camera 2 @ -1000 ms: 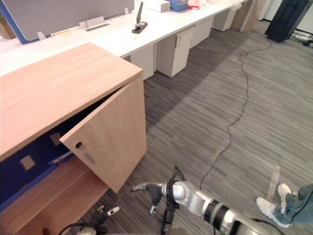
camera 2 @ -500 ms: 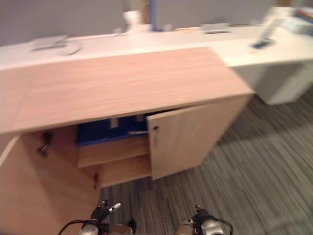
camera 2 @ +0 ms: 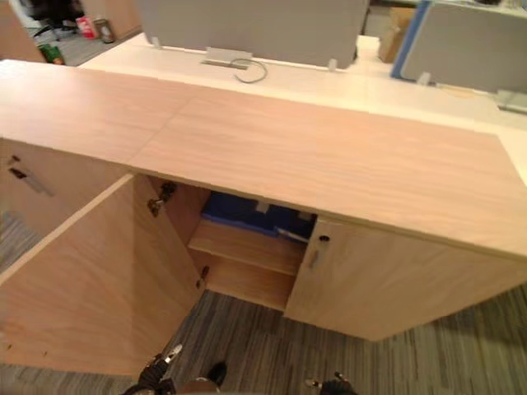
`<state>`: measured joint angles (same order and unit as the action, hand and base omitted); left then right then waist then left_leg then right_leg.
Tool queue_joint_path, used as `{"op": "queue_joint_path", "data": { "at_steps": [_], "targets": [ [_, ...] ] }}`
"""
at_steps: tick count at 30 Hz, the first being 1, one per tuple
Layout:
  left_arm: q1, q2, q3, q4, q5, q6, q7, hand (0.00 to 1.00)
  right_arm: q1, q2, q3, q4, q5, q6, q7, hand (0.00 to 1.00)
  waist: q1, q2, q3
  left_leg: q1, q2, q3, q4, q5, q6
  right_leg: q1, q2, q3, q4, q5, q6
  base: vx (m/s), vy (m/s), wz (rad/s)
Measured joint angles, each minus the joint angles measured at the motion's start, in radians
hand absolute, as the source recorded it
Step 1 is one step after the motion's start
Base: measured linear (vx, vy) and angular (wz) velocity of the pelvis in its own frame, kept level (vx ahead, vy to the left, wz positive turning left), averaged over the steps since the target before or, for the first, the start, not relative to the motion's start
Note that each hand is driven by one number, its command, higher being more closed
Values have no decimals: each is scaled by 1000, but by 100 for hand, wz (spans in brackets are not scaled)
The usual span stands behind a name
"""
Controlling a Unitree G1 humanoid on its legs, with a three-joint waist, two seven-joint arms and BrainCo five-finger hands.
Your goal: Walk over to the cabinet, pick up the folder, carry it to the office cabinet, place the folder inside the office cabinet, then close the office cabinet door
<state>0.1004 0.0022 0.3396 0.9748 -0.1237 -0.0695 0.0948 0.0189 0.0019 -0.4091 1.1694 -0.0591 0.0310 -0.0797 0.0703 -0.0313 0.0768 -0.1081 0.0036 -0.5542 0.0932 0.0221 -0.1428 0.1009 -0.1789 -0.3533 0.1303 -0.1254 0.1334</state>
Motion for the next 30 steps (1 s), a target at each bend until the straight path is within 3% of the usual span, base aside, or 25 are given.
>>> {"op": "queue_joint_path", "data": {
  "at_steps": [1, 2, 3, 4, 6, 7, 9, 11, 12, 15, 20, 25, 30],
  "targets": [
    [-1, 7, -2, 1, -2, 0, 3, 0, 0, 2, -2, 2, 0, -6, 0, 0, -4, -10, 5, -16, 2, 61, -12, 29, 13, 5, -15, -38, 0, -1, -2, -43, -16, 86],
    [-7, 12, -3, 4, -5, -1, 8, 0, -2, 5, -4, 3, 1, -13, 0, 0, -13, -18, 12, -36, 11, 227, 9, 33, 55, 3, -33, -69, 4, -1, -3, -58, 40, 79],
    [-16, 16, -3, 12, -6, -1, 11, 0, -3, 4, -4, 4, 2, -15, 0, 0, -17, -19, 17, -62, 24, 341, 66, 10, 76, 1, -43, -85, 11, -1, -4, -34, 102, 65],
    [-21, 22, -5, 20, -6, 0, 14, 0, -6, 0, -3, 6, 2, -17, 0, 0, -20, -18, 17, -102, 53, 535, 210, -58, 111, 6, -56, -102, 23, -4, -2, 25, 141, 45],
    [-20, 32, -20, 20, -5, -5, 16, 0, -21, -1, -2, 6, 10, -18, -1, 0, -27, -8, 31, -113, 66, 676, 295, -118, 117, 22, -71, -113, 52, -26, 10, 59, 158, 42],
    [-21, 40, -31, 18, -4, -8, 15, 0, -25, 2, -2, 10, 19, -18, -2, 0, -27, -13, 33, -113, 53, 673, 287, -114, 124, 19, -80, -113, 56, -29, 11, 28, 152, 51],
    [-23, 61, -74, 19, 5, -8, 15, 0, -24, 5, -13, 24, 48, -20, -2, 0, -42, -30, 35, -98, -24, 627, 142, -49, 169, 14, -96, -110, 26, -36, 0, 12, 109, 92],
    [-25, 61, -72, 23, 5, -5, 15, 0, -24, 4, -40, 24, 58, -19, -2, 0, -55, -32, 39, -77, -38, 681, 56, -28, 185, 31, -100, -114, -19, -20, -24, -1, 33, 100],
    [-22, 63, -69, 24, 6, -3, 15, 0, -25, 4, -40, 22, 67, -18, -1, 0, -48, -25, 43, -42, -56, 671, -26, 37, 184, 41, -105, -129, -30, -16, -29, 3, 27, 66],
    [-20, 78, -86, 43, 16, 1, 13, 0, -28, 11, -40, 16, 79, -20, 0, 0, -61, -24, 50, 27, -86, 611, -190, 144, 171, 72, -101, -175, -52, -14, -33, 57, 7, 44],
    [-20, 81, -103, 42, 16, -2, 7, 0, -25, 10, -38, 22, 78, -18, 0, 0, -65, -31, 51, 46, -104, 550, -190, 142, 167, 135, -93, -223, -63, 1, -46, 57, -15, 43],
    [-17, 82, -90, 48, -5, -5, 4, 0, -34, 19, -21, 24, 87, -20, 0, 0, -63, -32, 53, 75, -84, 542, -190, 134, 156, 160, -71, -220, -58, 26, -80, 46, -26, 6],
    [-14, 82, -34, 56, -8, -2, 7, 0, -32, 20, -21, 24, 116, -22, 0, 0, -67, -32, 52, 83, -61, 550, -190, 121, 143, 157, -61, -219, -49, 40, -67, 35, -34, -8]
  ]
}}
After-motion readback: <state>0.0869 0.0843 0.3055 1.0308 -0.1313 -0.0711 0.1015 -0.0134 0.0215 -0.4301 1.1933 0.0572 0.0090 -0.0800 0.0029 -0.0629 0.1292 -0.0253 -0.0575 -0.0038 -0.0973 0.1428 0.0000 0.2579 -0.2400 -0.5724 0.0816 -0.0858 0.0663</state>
